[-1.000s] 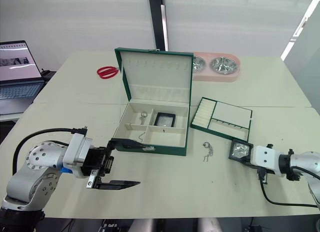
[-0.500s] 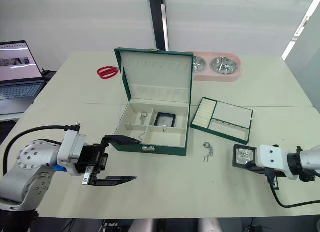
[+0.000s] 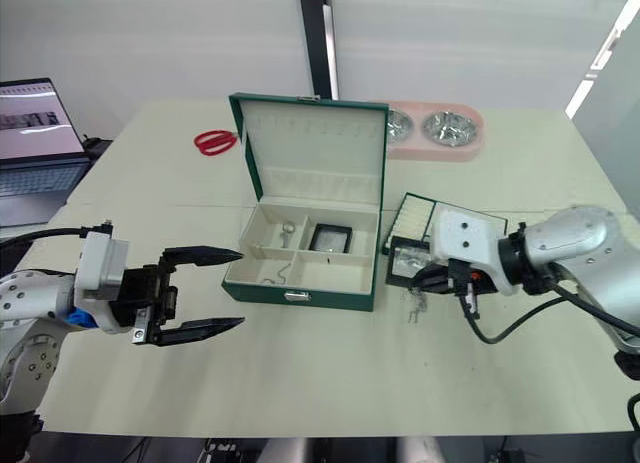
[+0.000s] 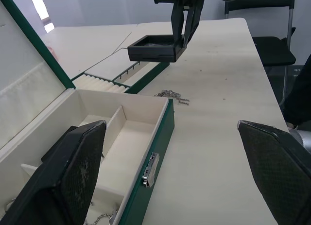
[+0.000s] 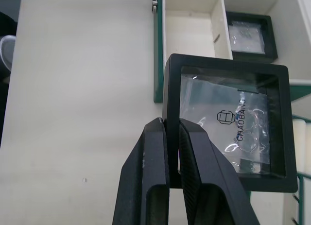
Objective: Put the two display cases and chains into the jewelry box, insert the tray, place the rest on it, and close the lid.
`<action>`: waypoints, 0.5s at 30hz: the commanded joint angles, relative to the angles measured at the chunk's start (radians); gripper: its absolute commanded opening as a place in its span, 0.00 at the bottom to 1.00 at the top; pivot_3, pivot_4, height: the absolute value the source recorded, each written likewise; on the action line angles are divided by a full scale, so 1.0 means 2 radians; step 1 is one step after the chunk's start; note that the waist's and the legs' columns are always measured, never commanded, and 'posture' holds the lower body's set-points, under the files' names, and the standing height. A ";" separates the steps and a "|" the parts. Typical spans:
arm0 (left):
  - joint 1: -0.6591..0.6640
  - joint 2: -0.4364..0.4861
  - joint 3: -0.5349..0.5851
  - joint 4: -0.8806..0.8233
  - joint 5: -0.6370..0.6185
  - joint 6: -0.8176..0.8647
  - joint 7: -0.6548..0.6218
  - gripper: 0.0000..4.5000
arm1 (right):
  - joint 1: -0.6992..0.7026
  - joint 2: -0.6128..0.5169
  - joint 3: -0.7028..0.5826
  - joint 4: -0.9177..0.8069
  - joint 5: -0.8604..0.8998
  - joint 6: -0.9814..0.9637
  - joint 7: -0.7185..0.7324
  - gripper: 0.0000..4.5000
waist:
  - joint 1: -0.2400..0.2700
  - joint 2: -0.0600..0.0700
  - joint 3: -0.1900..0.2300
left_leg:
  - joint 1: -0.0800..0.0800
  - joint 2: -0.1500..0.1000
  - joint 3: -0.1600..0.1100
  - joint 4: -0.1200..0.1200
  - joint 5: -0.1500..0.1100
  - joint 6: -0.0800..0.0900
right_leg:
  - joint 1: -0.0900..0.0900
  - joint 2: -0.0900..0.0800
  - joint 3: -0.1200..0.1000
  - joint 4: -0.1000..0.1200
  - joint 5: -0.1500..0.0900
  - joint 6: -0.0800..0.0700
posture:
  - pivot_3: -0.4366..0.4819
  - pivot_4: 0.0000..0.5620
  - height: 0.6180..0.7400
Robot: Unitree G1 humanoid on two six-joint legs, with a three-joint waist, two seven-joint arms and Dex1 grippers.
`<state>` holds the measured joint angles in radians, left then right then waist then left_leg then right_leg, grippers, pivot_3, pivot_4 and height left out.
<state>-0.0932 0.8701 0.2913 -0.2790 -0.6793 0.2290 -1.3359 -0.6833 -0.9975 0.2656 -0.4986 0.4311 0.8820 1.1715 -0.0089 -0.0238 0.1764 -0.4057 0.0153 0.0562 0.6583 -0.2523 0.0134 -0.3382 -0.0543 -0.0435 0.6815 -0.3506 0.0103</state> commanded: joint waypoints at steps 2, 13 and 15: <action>-0.010 0.016 0.015 0.020 0.012 -0.014 -0.009 1.00 | -0.079 0.058 0.055 0.035 -0.019 0.034 -0.013 0.02 | -0.002 0.000 0.000 | -0.001 0.000 0.000 0.000 0.000 0.000 | -0.001 0.000 0.000 0.000 0.000 0.000 | 0.48 0.27 1.00; -0.013 0.017 0.012 0.054 0.037 -0.050 -0.022 1.00 | -0.145 0.187 0.142 0.134 -0.074 0.028 -0.044 0.02 | -0.008 0.000 0.000 | -0.005 0.000 0.000 0.002 0.000 0.000 | -0.006 0.000 -0.001 0.003 0.000 0.000 | 0.48 0.27 1.00; -0.013 0.015 0.010 0.055 0.039 -0.054 -0.022 1.00 | -0.147 0.201 0.147 0.145 -0.080 0.027 -0.047 0.02 | -0.008 0.000 0.000 | -0.005 0.000 0.000 0.002 0.000 0.000 | -0.007 0.000 -0.001 0.004 0.000 0.000 | 0.48 0.27 1.00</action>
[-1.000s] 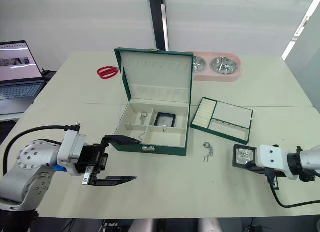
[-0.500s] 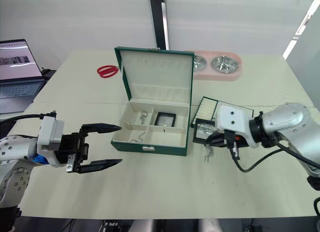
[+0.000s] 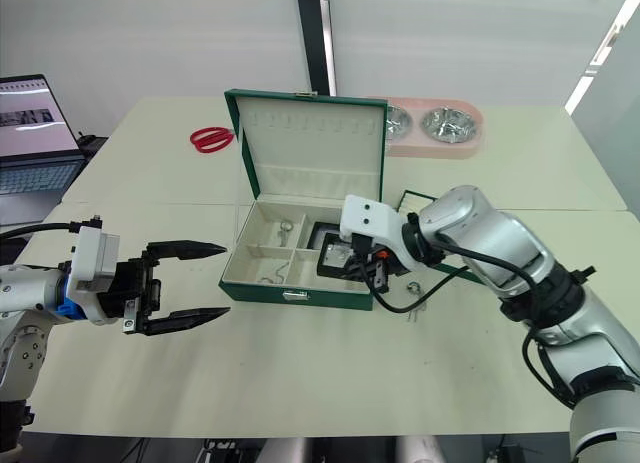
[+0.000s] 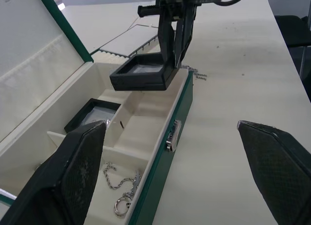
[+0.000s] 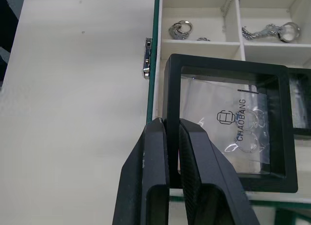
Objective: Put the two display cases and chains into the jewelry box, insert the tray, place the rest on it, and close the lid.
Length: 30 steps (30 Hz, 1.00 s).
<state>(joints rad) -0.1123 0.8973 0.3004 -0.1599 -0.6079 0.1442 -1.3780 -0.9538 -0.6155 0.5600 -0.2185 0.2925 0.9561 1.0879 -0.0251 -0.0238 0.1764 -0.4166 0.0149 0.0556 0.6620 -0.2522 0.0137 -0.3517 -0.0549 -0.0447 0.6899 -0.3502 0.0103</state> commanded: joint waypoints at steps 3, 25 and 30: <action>-0.006 0.000 0.001 -0.003 0.005 -0.015 0.000 1.00 | -0.013 0.025 0.012 0.022 -0.020 -0.016 -0.003 0.02 | -0.001 0.000 0.000 | 0.000 0.000 0.000 0.000 0.000 0.000 | 0.000 0.000 0.000 0.000 0.000 0.000 | 0.48 0.27 1.00; -0.033 -0.017 -0.032 -0.007 0.019 -0.018 0.016 1.00 | -0.025 0.057 0.012 0.077 -0.050 -0.039 0.028 0.33 | -0.002 0.000 0.000 | 0.000 0.000 0.000 0.000 0.000 0.000 | -0.001 0.000 0.000 0.001 0.000 0.000 | 0.48 0.27 1.00; -0.035 -0.016 -0.035 -0.008 0.017 -0.015 0.019 1.00 | -0.036 0.058 -0.005 0.087 -0.047 -0.049 0.037 0.61 | -0.002 0.000 0.000 | 0.000 0.000 0.000 0.000 0.000 0.000 | -0.001 0.000 0.000 0.001 0.000 0.000 | 0.48 0.27 1.00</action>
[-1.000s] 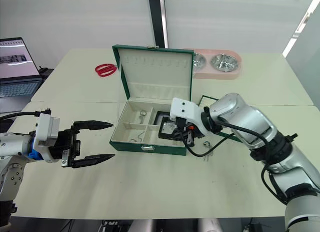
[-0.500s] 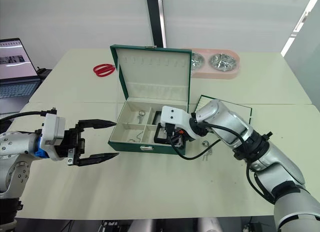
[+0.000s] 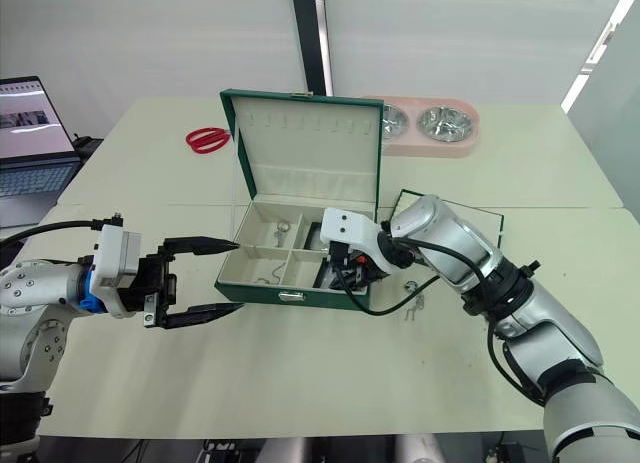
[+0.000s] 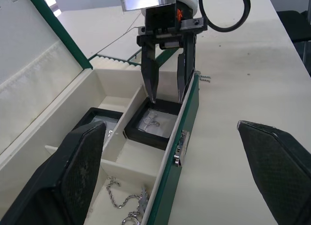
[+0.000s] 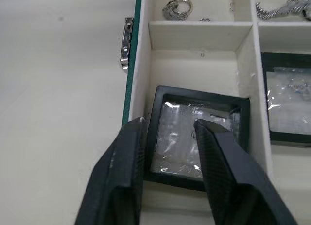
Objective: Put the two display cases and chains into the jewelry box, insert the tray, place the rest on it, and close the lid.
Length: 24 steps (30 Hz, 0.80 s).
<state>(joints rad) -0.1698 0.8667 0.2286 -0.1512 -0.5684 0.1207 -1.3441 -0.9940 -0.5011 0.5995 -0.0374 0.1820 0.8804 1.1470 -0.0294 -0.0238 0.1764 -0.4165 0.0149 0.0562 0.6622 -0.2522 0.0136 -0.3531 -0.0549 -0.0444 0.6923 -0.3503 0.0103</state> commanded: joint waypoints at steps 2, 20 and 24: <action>-0.008 -0.001 0.001 -0.012 -0.003 -0.002 0.003 1.00 | -0.019 0.004 -0.035 0.002 0.006 -0.024 0.005 0.73 | 0.000 0.000 0.000 | 0.000 0.000 0.000 0.000 0.000 0.000 | 0.000 0.000 0.000 0.000 0.000 0.000 | 0.48 0.27 1.00; -0.006 0.005 0.025 -0.027 -0.003 0.064 0.083 1.00 | 0.075 -0.019 -0.166 -0.072 0.010 -0.187 -0.038 0.99 | 0.001 0.000 0.000 | 0.000 0.000 0.000 0.000 0.000 0.000 | 0.000 0.000 0.000 0.000 0.000 0.000 | 0.48 0.27 1.00; 0.009 -0.001 0.068 -0.014 -0.031 0.107 0.126 1.00 | 0.117 -0.049 -0.239 -0.115 0.036 -0.138 -0.071 0.99 | 0.001 0.000 0.000 | 0.000 0.000 0.000 0.000 0.000 0.000 | 0.000 0.000 0.000 0.000 0.000 0.000 | 0.48 0.27 1.00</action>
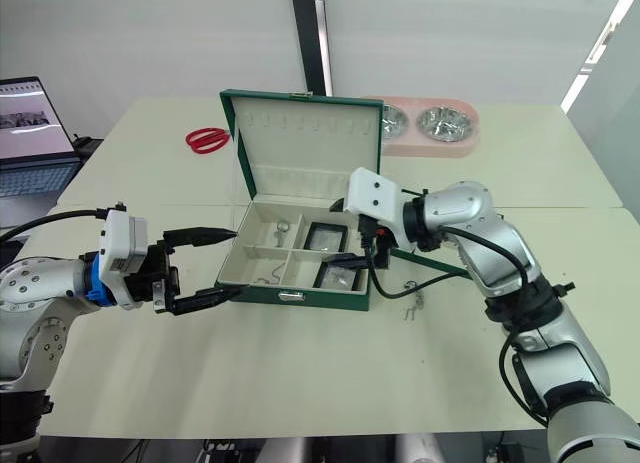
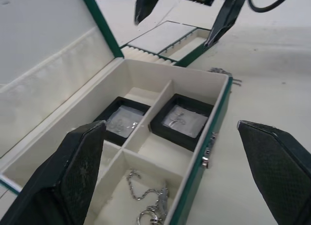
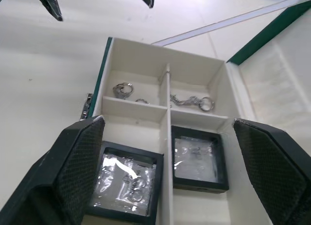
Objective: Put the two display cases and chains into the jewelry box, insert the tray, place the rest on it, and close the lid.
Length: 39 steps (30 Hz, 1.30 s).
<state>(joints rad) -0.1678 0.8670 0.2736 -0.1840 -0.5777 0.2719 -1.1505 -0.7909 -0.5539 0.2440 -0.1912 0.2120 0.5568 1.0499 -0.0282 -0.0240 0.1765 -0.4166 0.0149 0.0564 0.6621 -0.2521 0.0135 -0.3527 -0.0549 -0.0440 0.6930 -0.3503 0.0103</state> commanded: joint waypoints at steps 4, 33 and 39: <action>0.039 -0.001 0.082 0.048 -0.014 0.027 0.043 1.00 | 0.082 -0.068 -0.135 -0.075 0.035 0.044 -0.052 0.99 | 0.000 0.000 0.000 | 0.000 0.000 0.000 0.000 0.000 0.000 | 0.000 0.000 0.000 -0.001 0.000 0.000 | 0.48 0.27 1.00; 0.143 -0.076 0.162 0.211 0.046 -0.081 0.163 1.00 | 0.498 -0.076 -0.394 -0.026 0.035 -0.164 -0.114 0.99 | 0.001 -0.001 -0.001 | 0.003 0.000 0.000 -0.001 0.000 0.000 | 0.003 0.000 0.000 -0.001 0.000 0.000 | 0.48 0.27 1.00; 0.135 -0.075 0.155 0.214 0.049 -0.088 0.158 1.00 | 0.496 -0.082 -0.389 -0.007 0.031 -0.180 -0.113 0.99 | 0.001 -0.001 -0.001 | 0.003 0.000 0.000 -0.001 0.000 0.000 | 0.004 0.000 0.000 -0.001 0.000 0.000 | 0.48 0.27 1.00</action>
<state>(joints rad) 0.1104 0.7080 0.5739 0.2481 -0.4826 0.1225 -0.8272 0.2064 -0.6989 -0.5255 -0.1990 0.2664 0.2226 0.8259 -0.0265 -0.0258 0.1750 -0.4104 0.0152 0.0570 0.6604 -0.2524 0.0135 -0.3452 -0.0552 -0.0438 0.6901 -0.3504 0.0105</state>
